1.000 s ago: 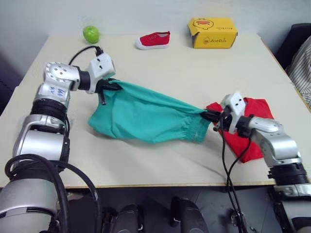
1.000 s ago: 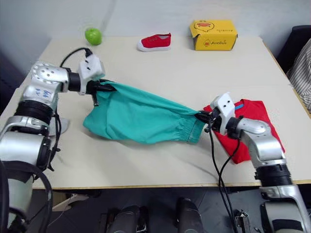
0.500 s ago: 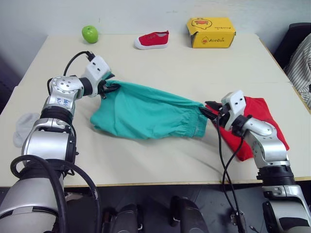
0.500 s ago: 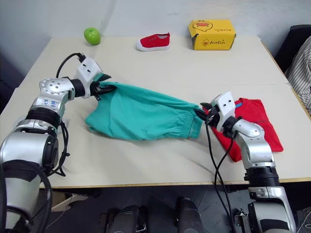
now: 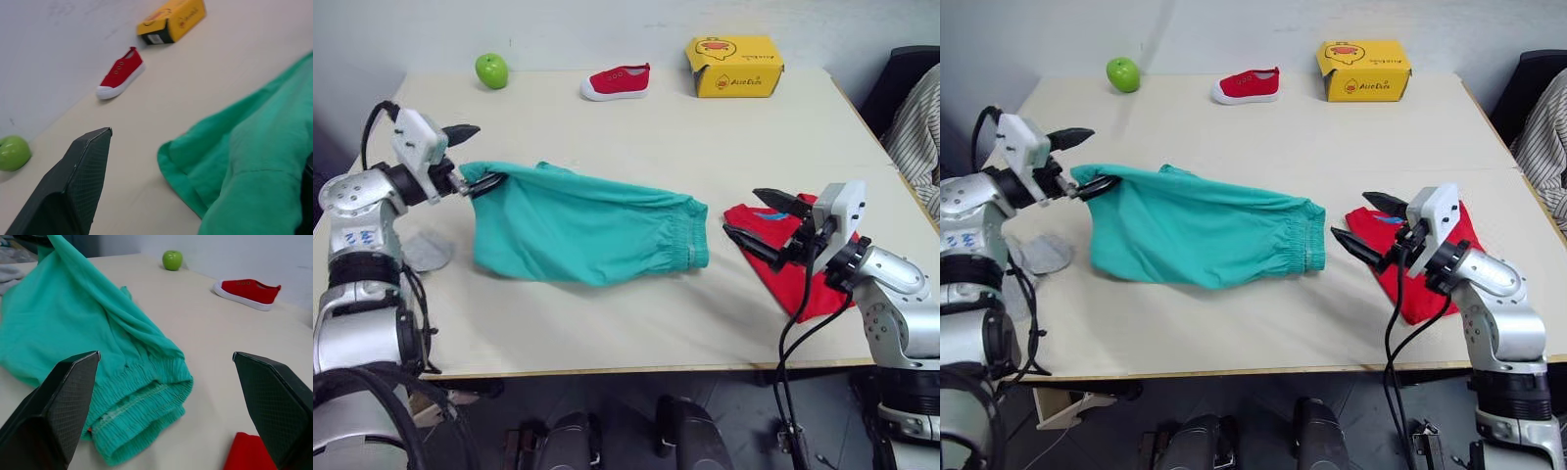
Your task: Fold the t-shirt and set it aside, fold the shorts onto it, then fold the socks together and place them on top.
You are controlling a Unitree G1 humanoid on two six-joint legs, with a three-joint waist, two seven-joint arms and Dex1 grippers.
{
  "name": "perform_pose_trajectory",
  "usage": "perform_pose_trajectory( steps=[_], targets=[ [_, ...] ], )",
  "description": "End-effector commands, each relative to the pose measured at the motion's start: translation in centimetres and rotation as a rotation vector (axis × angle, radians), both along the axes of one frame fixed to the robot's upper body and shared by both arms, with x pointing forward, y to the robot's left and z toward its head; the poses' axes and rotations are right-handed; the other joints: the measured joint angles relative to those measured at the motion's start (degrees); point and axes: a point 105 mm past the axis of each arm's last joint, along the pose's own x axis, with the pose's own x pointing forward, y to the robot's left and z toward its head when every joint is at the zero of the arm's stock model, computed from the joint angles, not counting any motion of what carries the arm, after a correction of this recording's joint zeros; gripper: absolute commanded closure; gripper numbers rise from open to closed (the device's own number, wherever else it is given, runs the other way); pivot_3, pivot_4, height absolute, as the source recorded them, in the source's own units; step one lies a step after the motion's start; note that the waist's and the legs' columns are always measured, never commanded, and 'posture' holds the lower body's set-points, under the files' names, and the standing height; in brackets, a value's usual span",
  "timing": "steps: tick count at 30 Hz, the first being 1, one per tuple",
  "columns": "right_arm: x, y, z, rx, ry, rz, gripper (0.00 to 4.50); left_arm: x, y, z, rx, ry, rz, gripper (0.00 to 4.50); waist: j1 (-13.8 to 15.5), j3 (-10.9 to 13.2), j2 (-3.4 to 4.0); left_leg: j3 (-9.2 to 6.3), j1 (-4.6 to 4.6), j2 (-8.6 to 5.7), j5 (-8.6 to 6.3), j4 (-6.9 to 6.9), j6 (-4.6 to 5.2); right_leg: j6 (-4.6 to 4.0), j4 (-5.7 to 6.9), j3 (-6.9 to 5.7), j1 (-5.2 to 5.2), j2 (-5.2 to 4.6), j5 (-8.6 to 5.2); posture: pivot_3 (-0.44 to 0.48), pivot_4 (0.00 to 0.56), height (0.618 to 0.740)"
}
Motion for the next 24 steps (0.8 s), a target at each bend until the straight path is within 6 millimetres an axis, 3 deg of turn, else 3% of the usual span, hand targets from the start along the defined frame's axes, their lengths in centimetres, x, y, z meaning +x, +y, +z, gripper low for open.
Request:
perform_pose_trajectory(
  steps=[1,6,17,24],
  targets=[
    [-0.5,1.0,-0.1,-0.027,-0.028,0.01,0.05,-1.3,0.9,0.8,0.057,-0.026,0.03,0.0,0.14,-0.02,-0.04,-0.03,0.0,0.0,0.0,0.0,0.0,0.0,-0.01,0.0,0.0,0.0,0.0,0.0,0.15,0.74],
    [0.5,1.3,-1.7,-0.01,-0.003,-0.031,0.05,-0.7,1.3,-2.1,-0.028,0.142,0.088,0.0,0.72,-0.06,-0.11,0.01,0.11,-0.01,-0.02,0.17,0.04,-0.02,-0.04,-0.17,0.39,-0.03,0.01,0.0,0.15,0.74],
    [0.5,1.6,-1.9,-0.014,-0.002,-0.01,0.05,2.7,-3.4,-1.1,0.106,0.107,-0.014,0.0,1.56,-0.08,-0.14,-0.01,0.09,-0.03,-0.06,0.29,0.08,-0.02,-0.06,-0.27,0.49,-0.03,0.01,0.0,0.15,0.74],
    [-0.4,2.0,-2.4,-0.023,0.047,0.041,0.05,2.0,-2.2,-1.4,0.192,0.194,-0.058,0.0,0.51,-0.07,-0.14,0.02,0.09,-0.01,-0.06,0.2,0.07,-0.02,-0.09,-0.27,0.45,0.03,0.01,0.0,0.15,0.74]
  ],
)
